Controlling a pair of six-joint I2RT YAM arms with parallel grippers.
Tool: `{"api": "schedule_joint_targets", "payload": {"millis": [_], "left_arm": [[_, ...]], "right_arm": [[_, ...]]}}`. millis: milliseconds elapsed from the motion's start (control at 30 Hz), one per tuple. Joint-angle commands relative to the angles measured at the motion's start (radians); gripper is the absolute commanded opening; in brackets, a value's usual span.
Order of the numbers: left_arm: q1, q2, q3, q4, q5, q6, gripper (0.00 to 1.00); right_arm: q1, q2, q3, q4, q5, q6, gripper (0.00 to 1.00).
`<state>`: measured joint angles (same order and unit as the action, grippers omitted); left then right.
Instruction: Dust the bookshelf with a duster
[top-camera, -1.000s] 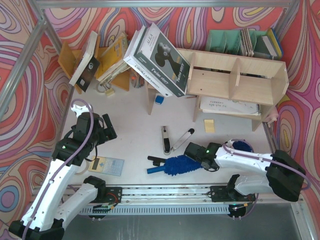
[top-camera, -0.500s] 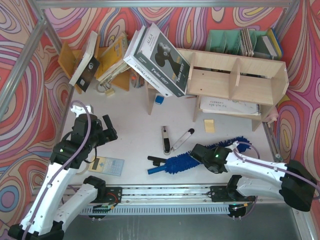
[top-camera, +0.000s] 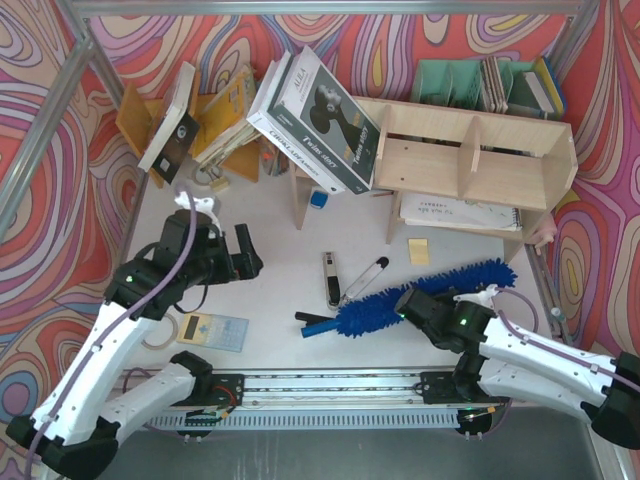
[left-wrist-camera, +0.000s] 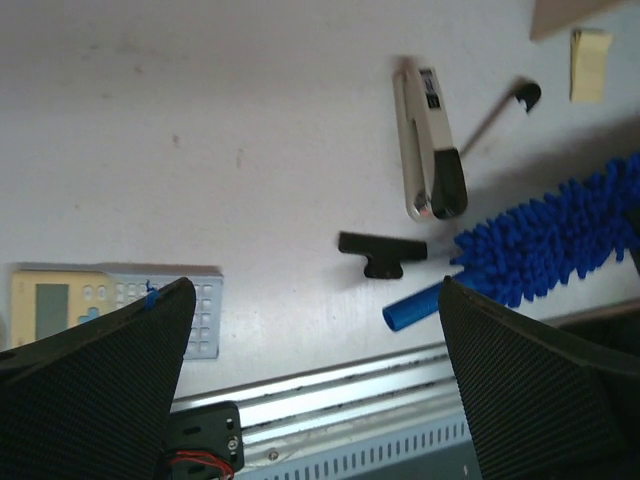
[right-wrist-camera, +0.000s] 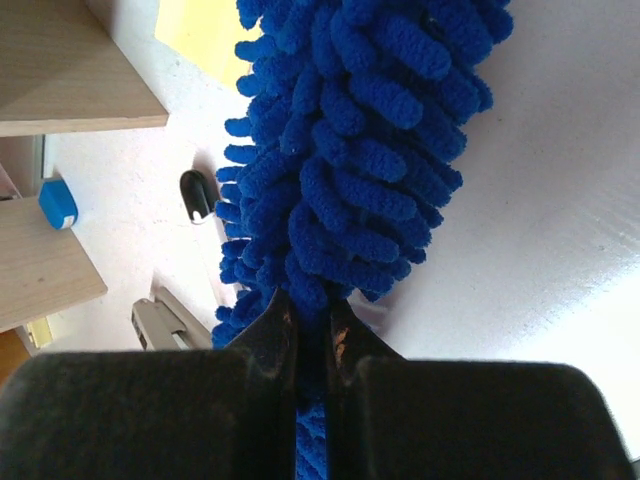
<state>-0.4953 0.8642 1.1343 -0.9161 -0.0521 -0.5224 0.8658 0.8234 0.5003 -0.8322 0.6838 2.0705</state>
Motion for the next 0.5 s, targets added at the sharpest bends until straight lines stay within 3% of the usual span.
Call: {"api": "schedule_joint_targets", "payload": {"millis": [0,267,367,467], "left_arm": [[-0.104,0.027,0.004,0.022,-0.016,0.007,0.98],[-0.29,0.003,-0.069,0.199,-0.062,0.038,0.98],[-0.403,-0.024,-0.129,0.318,-0.1,0.108,0.98],[-0.443,-0.019,-0.149,0.393,-0.075,0.169,0.98]], "right_arm": [[0.006,-0.037,0.044,-0.054,0.099,0.098,0.0],[0.005,-0.088,0.121,-0.05,0.169,-0.031,0.0],[0.006,-0.091,0.16,-0.052,0.195,-0.089,0.0],[0.005,-0.094,0.199,-0.049,0.219,-0.154,0.0]]}}
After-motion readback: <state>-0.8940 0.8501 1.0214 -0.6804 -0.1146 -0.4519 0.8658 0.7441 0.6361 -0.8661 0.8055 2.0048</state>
